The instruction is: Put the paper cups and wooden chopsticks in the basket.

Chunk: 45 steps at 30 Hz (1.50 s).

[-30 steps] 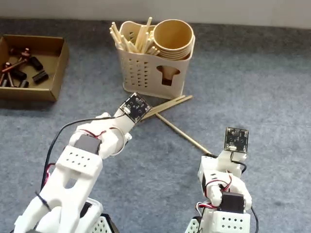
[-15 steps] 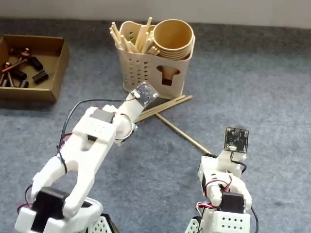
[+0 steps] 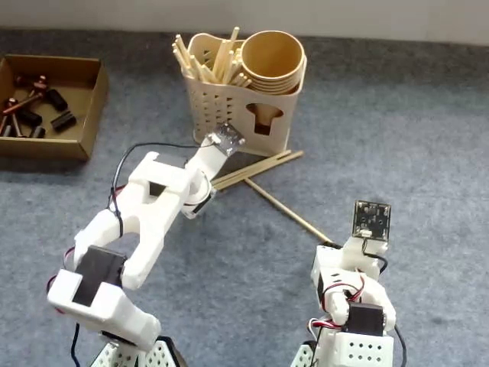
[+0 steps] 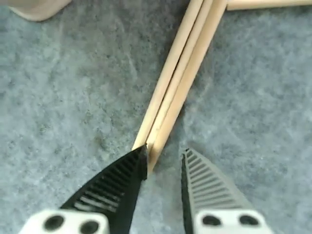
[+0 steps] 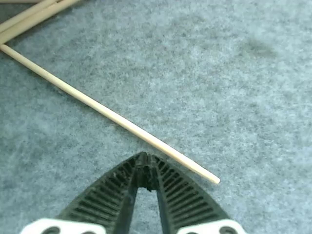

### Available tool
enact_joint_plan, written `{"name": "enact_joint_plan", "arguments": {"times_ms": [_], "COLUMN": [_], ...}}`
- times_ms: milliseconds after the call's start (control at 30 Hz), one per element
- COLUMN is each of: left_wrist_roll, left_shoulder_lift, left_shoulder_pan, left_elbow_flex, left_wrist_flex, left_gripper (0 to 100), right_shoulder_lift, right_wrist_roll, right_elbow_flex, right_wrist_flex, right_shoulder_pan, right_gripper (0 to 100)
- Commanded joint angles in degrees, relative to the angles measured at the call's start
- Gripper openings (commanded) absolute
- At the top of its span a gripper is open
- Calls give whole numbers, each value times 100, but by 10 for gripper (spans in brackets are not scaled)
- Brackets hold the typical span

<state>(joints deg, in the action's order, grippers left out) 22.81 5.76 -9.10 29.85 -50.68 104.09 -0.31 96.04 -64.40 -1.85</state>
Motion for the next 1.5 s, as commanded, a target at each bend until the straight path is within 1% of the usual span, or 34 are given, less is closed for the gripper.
{"name": "enact_joint_plan", "arguments": {"times_ms": [0, 167, 367, 433, 633, 767, 900, 1033, 1067, 1200, 1267, 1467], "left_wrist_roll": [9, 26, 26, 35, 35, 44, 105, 246, 246, 105, 79, 70], "left_shoulder_lift": [22, 31, 31, 31, -31, -48, -462, -1437, -1675, -2246, -2255, -2158], "left_shoulder_pan": [75, 31, 31, 31, 66, 127, 330, 365, 347, 356, 338, 189], "left_elbow_flex": [-286, -286, -242, -233, -224, -84, 312, 620, 655, 681, 637, 954], "left_wrist_flex": [-53, -211, -563, -703, -1495, -1741, -1714, -1723, -1732, -1714, -1679, -730], "left_gripper": [114, 48, 40, 6, 6, 6, 6, 9, 20, 133, 126, 123], "right_shoulder_lift": [-22, -22, -22, -22, -22, -22, -22, -22, -22, -22, -22, -22], "right_wrist_roll": [44, 44, 44, 44, 44, 44, 44, 44, 44, 44, 44, 44], "right_elbow_flex": [576, 576, 576, 576, 576, 576, 576, 576, 576, 576, 576, 576], "right_wrist_flex": [84, 84, 84, 84, 84, 84, 84, 84, 84, 84, 84, 84], "right_shoulder_pan": [-48, -48, -48, -48, -48, -48, -48, -48, -48, -48, -48, -48], "right_gripper": [5, 5, 5, 5, 5, 5, 5, 5, 5, 5, 5, 5]}}
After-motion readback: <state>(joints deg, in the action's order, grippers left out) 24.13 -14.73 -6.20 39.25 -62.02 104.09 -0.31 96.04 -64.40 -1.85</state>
